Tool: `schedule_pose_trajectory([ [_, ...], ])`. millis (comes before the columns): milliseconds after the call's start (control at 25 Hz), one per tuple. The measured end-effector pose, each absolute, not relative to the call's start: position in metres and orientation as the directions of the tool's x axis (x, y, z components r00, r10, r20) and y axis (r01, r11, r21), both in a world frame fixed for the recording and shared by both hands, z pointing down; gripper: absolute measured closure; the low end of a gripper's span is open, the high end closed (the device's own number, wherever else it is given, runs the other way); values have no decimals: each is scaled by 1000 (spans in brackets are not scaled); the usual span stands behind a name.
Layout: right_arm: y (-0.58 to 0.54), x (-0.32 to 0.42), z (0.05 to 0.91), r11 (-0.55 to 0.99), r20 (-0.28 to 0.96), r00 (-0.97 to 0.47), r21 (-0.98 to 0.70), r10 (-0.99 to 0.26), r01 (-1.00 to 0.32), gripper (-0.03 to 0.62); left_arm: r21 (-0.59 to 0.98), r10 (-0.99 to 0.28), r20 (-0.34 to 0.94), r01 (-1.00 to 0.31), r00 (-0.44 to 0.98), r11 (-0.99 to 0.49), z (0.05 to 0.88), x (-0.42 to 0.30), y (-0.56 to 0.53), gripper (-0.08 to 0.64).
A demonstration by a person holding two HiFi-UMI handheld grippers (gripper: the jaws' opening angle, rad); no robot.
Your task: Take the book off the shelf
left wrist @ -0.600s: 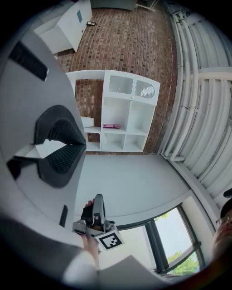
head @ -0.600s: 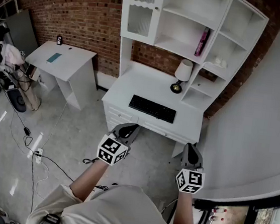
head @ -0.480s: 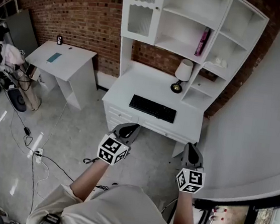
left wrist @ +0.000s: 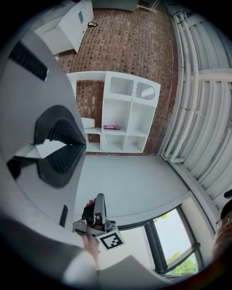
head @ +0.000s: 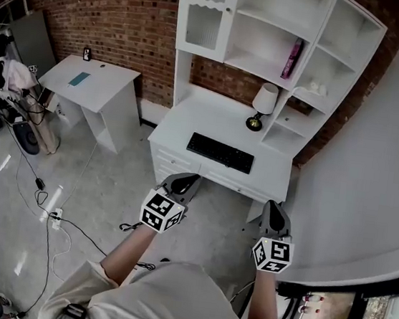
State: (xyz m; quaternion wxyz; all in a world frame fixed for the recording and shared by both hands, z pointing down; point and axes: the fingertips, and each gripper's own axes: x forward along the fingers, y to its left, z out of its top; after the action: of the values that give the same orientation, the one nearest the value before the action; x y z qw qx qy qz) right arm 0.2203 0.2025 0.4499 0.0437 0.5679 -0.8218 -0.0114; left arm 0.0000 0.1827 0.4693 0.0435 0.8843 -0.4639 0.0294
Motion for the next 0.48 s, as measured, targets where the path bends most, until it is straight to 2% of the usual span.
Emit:
schedule_pose_trajectory([
  [480, 195, 200, 464, 355, 84, -351, 43, -933, -934, 589, 67, -818, 102, -824, 567, -563, 478, -16, 177, 565],
])
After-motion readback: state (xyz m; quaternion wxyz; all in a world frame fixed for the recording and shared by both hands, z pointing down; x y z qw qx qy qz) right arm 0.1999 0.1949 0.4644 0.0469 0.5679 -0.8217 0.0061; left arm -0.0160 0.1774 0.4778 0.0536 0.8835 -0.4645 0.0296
